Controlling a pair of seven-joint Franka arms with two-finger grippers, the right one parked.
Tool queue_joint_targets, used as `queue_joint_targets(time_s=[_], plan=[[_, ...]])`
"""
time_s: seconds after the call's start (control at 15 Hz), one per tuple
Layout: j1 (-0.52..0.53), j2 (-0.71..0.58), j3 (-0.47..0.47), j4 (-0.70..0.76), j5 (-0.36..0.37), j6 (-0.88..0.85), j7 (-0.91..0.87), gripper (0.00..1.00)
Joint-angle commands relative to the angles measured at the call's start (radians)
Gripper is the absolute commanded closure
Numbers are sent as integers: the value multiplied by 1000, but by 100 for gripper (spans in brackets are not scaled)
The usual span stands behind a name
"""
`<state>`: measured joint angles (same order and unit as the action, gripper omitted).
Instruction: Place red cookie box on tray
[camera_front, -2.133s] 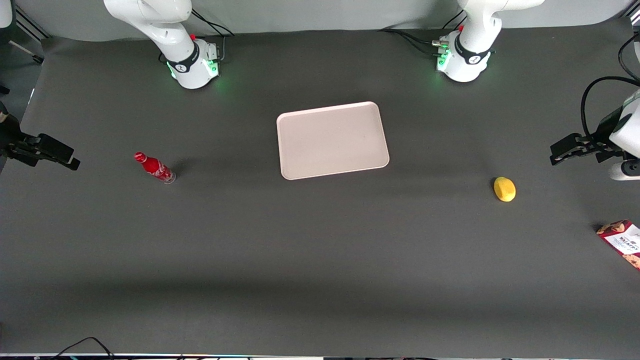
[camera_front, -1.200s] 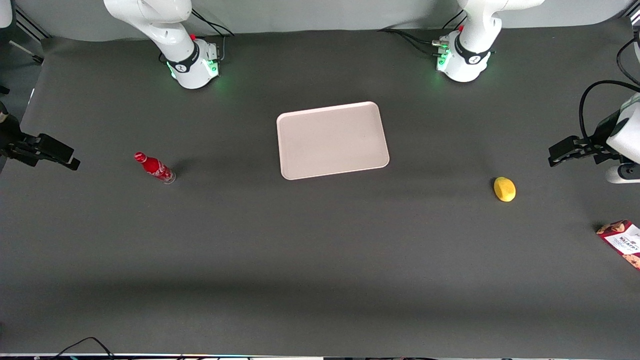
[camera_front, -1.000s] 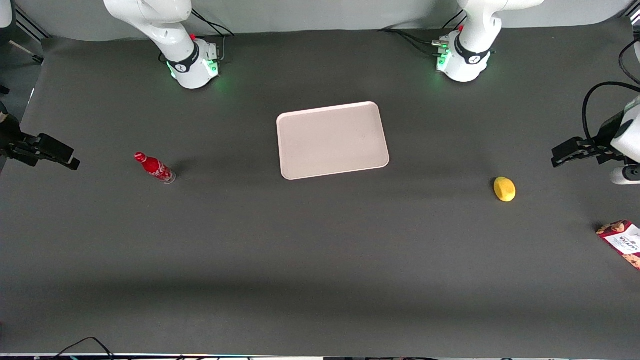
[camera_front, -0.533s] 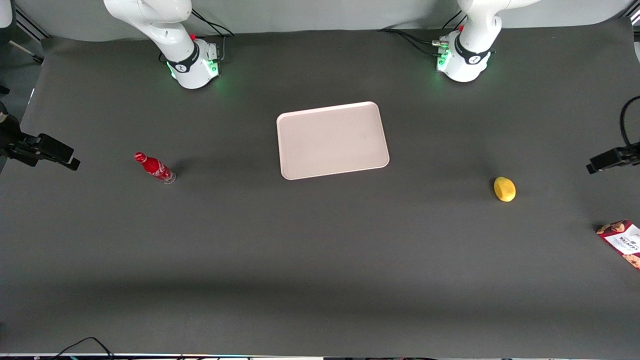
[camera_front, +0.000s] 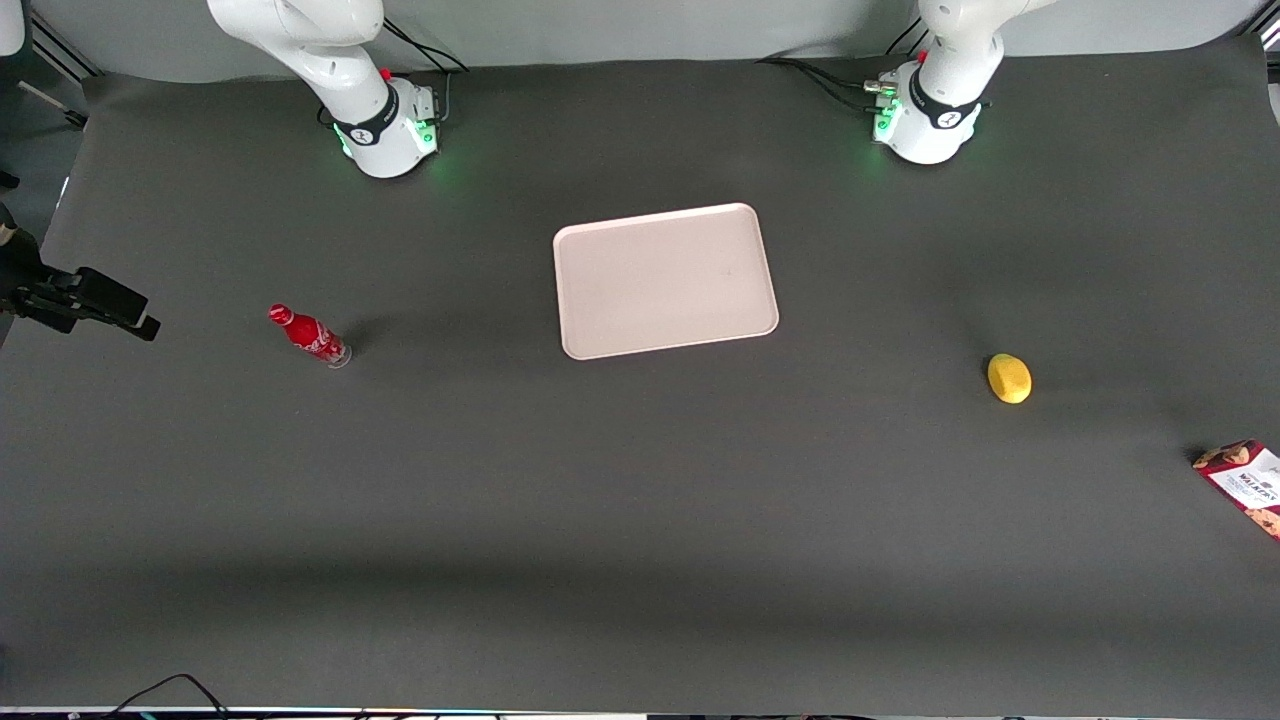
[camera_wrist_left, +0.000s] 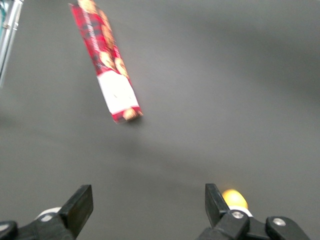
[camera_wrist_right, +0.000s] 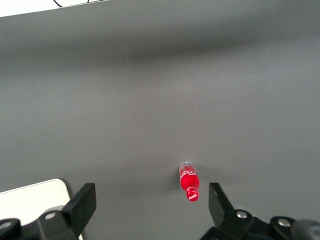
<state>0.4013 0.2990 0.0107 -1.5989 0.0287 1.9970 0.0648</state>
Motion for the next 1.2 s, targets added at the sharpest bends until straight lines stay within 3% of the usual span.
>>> queue_joint_targets(time_s=[0.0,0.53,0.87,1.13], plan=[[59,130,-12,49,1,178,107,0],[140,420,-14,298,-15,226,109,0],[163,520,-23,318,-44,391,112,0],[162,554,-24,330,-72,422,110,0]])
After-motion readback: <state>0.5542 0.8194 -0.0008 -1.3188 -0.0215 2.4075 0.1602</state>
